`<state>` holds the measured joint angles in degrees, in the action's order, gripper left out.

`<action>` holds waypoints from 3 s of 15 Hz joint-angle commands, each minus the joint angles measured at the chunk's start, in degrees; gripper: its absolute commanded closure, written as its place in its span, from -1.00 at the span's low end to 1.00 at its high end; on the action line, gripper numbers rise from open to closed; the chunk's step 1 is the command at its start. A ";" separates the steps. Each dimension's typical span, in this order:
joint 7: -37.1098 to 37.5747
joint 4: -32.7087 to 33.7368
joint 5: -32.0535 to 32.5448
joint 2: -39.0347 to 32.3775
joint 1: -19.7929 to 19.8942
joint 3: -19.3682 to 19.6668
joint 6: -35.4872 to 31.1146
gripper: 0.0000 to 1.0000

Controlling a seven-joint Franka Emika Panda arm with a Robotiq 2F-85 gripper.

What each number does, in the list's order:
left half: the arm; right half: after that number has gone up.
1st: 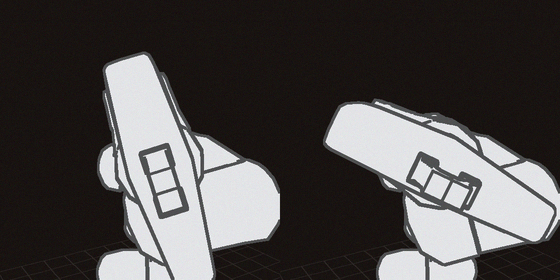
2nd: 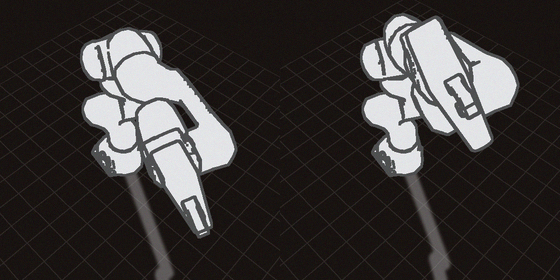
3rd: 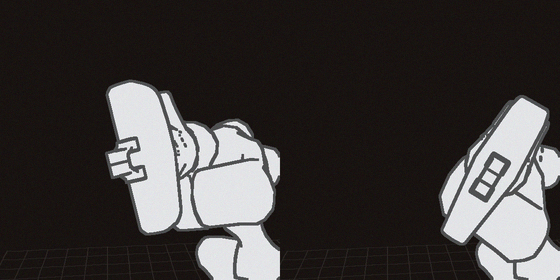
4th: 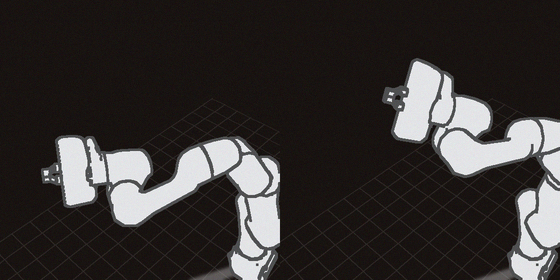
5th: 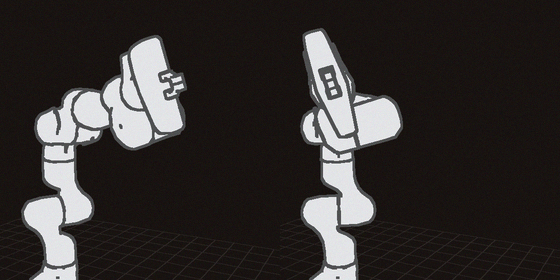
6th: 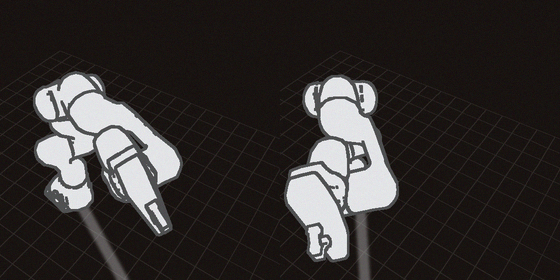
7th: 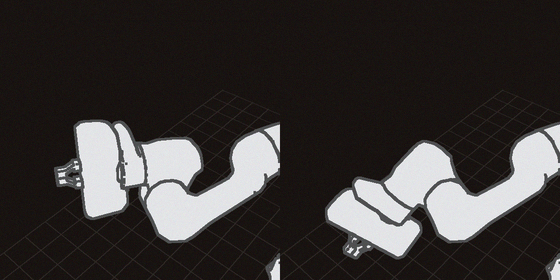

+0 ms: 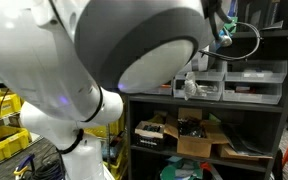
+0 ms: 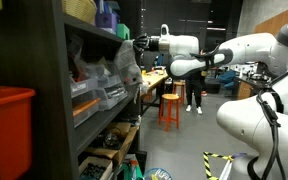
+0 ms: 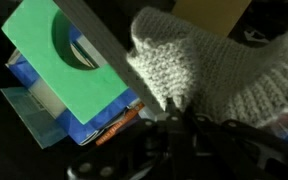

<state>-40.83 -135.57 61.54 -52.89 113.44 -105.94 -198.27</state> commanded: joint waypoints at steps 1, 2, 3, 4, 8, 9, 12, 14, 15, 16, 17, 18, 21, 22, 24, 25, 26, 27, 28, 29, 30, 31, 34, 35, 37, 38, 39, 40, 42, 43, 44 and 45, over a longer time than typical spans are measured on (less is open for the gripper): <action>-4.42 -3.99 -0.38 -3.70 3.06 -3.27 0.00 0.97; -5.20 -4.60 -0.49 -4.47 3.46 -3.81 0.00 0.97; -5.78 -5.31 -0.61 -5.23 3.99 -4.44 0.00 0.97; -6.70 -5.97 -0.61 -6.16 4.34 -4.87 0.00 0.97; -9.00 -8.45 -1.26 -7.99 5.39 -5.85 0.00 0.97; -9.80 -8.85 -1.54 -8.64 5.28 -5.86 0.00 0.97; -12.55 -8.94 -3.30 -10.15 4.57 -5.90 0.01 0.97; -13.54 -7.56 -5.89 -11.15 4.38 -6.78 0.00 0.97; -14.25 -6.47 -7.76 -11.91 4.25 -7.34 -0.01 0.97; -14.98 -4.97 -10.04 -12.50 4.06 -7.99 -0.02 0.97; -15.63 -3.57 -12.11 -12.76 3.94 -8.58 -0.03 0.97; -16.38 -2.06 -14.00 -13.10 3.65 -9.05 -0.03 0.97; -17.40 4.29 -19.20 -11.53 2.41 -8.95 0.04 0.97; -18.14 6.79 -20.78 -11.07 1.62 -8.41 0.16 0.97; -18.94 12.48 -24.45 -8.39 -0.40 -6.61 -0.34 0.97; -19.29 15.14 -26.39 -7.03 -1.64 -5.52 -0.85 0.97; -20.01 18.78 -28.58 -5.76 -3.47 -4.13 -0.61 0.97; -20.52 22.12 -30.75 -4.43 -5.39 -2.60 -0.51 0.97; -16.26 26.27 -28.73 -1.94 -7.49 0.34 -0.49 0.97; -15.90 28.88 -29.61 -0.35 -9.60 2.59 -0.65 0.97; -14.98 32.06 -29.63 1.11 -12.13 5.30 -0.53 0.97; -13.78 34.41 -29.70 2.54 -14.33 7.99 -0.43 0.97; -9.57 40.24 -29.65 6.54 -21.58 16.68 -0.22 0.97; -8.00 41.87 -29.54 7.61 -23.99 19.46 0.08 0.97; -4.56 44.05 -29.12 9.67 -27.89 24.53 0.28 0.97; -2.72 44.73 -28.84 10.51 -29.61 26.70 0.30 0.97; -1.10 45.48 -28.39 11.20 -31.06 28.70 0.31 0.97; 0.57 46.14 -27.95 11.82 -32.42 30.56 0.35 0.97; 3.91 47.32 -27.36 13.23 -34.85 34.14 0.43 0.97; 5.69 47.62 -27.00 13.86 -35.75 35.52 0.45 0.97; 7.27 47.97 -26.38 14.37 -36.45 36.79 0.45 0.97; 3.36 46.60 -29.90 14.25 -36.03 35.62 0.46 0.97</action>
<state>-37.98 -88.60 34.14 -41.82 78.31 -72.65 -197.81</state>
